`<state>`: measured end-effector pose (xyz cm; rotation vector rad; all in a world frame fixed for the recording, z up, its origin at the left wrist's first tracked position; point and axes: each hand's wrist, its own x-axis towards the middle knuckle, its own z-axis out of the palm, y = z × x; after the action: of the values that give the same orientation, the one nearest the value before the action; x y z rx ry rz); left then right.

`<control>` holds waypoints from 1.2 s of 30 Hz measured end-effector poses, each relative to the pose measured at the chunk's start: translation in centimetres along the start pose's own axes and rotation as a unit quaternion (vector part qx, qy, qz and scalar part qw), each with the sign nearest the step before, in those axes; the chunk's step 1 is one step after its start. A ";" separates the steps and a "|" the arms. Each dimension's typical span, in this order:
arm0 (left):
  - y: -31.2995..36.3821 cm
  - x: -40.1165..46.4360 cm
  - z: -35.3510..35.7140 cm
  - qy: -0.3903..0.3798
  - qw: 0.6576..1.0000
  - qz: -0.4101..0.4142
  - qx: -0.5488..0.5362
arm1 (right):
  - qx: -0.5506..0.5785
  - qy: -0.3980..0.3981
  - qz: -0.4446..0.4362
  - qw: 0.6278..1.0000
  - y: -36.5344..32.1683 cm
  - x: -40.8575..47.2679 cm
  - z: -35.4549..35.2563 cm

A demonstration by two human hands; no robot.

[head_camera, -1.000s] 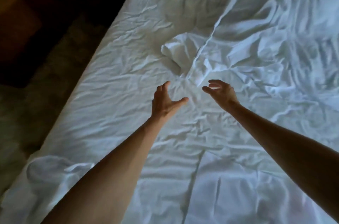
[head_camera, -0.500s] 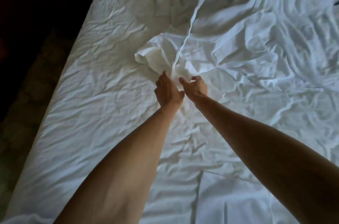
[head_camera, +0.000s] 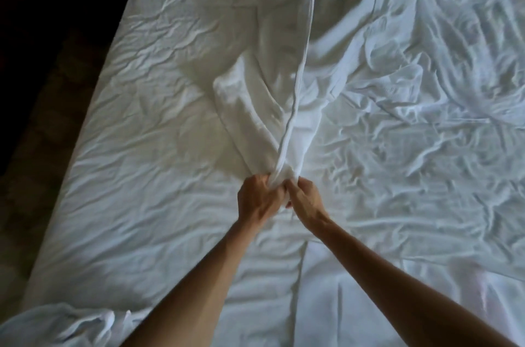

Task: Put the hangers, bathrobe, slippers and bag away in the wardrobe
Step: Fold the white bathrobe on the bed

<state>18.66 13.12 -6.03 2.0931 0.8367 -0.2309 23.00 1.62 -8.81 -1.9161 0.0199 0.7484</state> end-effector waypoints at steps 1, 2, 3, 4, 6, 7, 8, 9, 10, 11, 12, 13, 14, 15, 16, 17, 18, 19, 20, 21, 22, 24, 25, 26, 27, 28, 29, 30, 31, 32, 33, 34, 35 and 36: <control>-0.4 -0.7 0.2 -0.009 1.000 -0.003 0.007 | -0.003 -0.012 -0.007 1.000 0.4 -0.7 -0.2; -0.7 -1.3 0.4 -0.019 1.000 -0.007 0.012 | -0.007 -0.027 -0.015 1.000 0.6 -1.2 -0.4; -0.9 -1.6 0.4 -0.027 0.999 -0.011 0.013 | -0.016 -0.042 -0.023 0.999 0.7 -1.4 -0.8; -0.9 -1.8 0.3 -0.032 0.999 -0.011 0.008 | -0.030 -0.055 -0.030 0.998 0.6 -1.3 -1.3; -0.7 -1.8 0.0 -0.026 1.000 0.007 -0.010 | -0.051 -0.068 -0.048 0.995 0.3 -0.2 -2.6; -0.4 -1.6 -0.1 -0.014 0.999 0.019 -0.024 | -0.061 -0.060 -0.059 0.995 -0.2 0.7 -3.2; -0.1 -1.2 -0.3 0.007 0.999 0.028 -0.042 | -0.072 -0.041 -0.069 0.994 -0.9 1.6 -3.8; 0.3 -0.6 -0.5 0.037 0.997 0.037 -0.060 | -0.079 -0.019 -0.079 0.994 -1.7 2.8 -4.4; 0.8 0.4 -0.6 0.073 0.994 0.045 -0.074 | -0.080 0.001 -0.088 0.993 -2.8 3.8 -5.1; 1.2 1.7 -0.7 0.109 0.989 0.052 -0.080 | -0.080 0.021 -0.098 0.992 -4.0 5.1 -5.8; 1.8 3.3 -0.9 0.142 0.985 0.057 -0.075 | -0.086 0.043 -0.109 0.989 -5.2 6.4 -6.5; 2.4 4.9 -1.3 0.172 0.981 0.059 -0.062 | -0.096 0.071 -0.120 0.986 -6.4 7.8 -7.2; 3.2 6.8 -1.8 0.197 0.978 0.061 -0.046 | -0.104 0.106 -0.127 0.981 -7.5 9.3 -7.8; 4.0 8.6 -2.3 0.213 0.974 0.067 -0.032 | -0.107 0.142 -0.134 0.975 -8.6 10.9 -8.4; 4.8 10.3 -2.8 0.222 0.972 0.077 -0.022 | -0.103 0.176 -0.144 0.968 -9.7 12.4 -9.0; 5.9 12.0 -3.3 0.224 0.971 0.088 -0.014 | -0.103 0.214 -0.156 0.959 -10.6 14.0 -9.6; 7.2 13.6 -3.9 0.220 0.970 0.100 -0.008 | -0.110 0.256 -0.172 0.945 -11.7 15.5 -10.1; 8.6 15.1 -4.3 0.212 0.971 0.112 0.001 | -0.123 0.301 -0.186 0.927 -12.6 17.0 -10.8; 10.1 16.5 -4.6 0.201 0.971 0.125 0.012 | -0.136 0.345 -0.193 0.909 -13.7 18.4 -11.6; 11.7 17.9 -4.8 0.184 0.973 0.133 0.026 | -0.144 0.383 -0.183 0.894 -14.7 19.7 -12.4; 13.2 19.1 -4.7 0.156 0.978 0.131 0.043 | -0.150 0.411 -0.159 0.885 -15.6 20.8 -13.1; 15.6 21.3 -4.0 0.073 0.988 0.107 0.080 | -0.162 0.434 -0.109 0.879 -17.0 22.7 -14.4; 16.4 22.0 -3.2 0.031 0.990 0.096 0.093 | -0.162 0.426 -0.098 0.885 -17.4 23.4 -14.9; 17.0 22.7 -2.3 -0.003 0.991 0.092 0.102 | -0.156 0.411 -0.097 0.893 -17.6 24.0 -15.3; 17.4 23.2 -1.2 -0.022 0.989 0.093 0.110 | -0.143 0.394 -0.104 0.902 -17.7 24.6 -15.6; 17.6 23.5 -0.1 -0.026 0.989 0.099 0.111 | -0.134 0.378 -0.111 0.909 -17.6 25.0 -16.0; 17.7 23.7 0.9 -0.020 0.988 0.107 0.108 | -0.138 0.365 -0.114 0.914 -17.4 25.4 -16.2; 17.7 23.8 1.6 -0.004 0.988 0.118 0.101 | -0.152 0.355 -0.113 0.915 -17.2 25.7 -16.4; 17.6 23.8 2.1 0.021 0.987 0.127 0.095 | -0.165 0.348 -0.111 0.916 -17.1 25.9 -16.4; 17.5 23.8 2.3 0.055 0.986 0.133 0.091 | -0.167 0.341 -0.114 0.918 -16.9 25.9 -16.3; 17.3 23.7 2.2 0.087 0.984 0.131 0.086 | -0.152 0.333 -0.123 0.922 -16.7 25.7 -16.1; 17.0 23.4 2.0 0.105 0.983 0.127 0.078 | -0.128 0.325 -0.134 0.927 -16.4 25.2 -15.6; 16.6 22.9 1.6 0.107 0.984 0.125 0.068 | -0.105 0.320 -0.143 0.931 -15.9 24.5 -15.2; 16.0 22.2 1.1 0.099 0.985 0.128 0.061 | -0.090 0.317 -0.149 0.932 -15.2 23.5 -14.6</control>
<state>45.86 16.28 -6.13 2.3418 0.6718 0.0667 54.23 3.88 -4.24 -2.1980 0.0602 -0.0956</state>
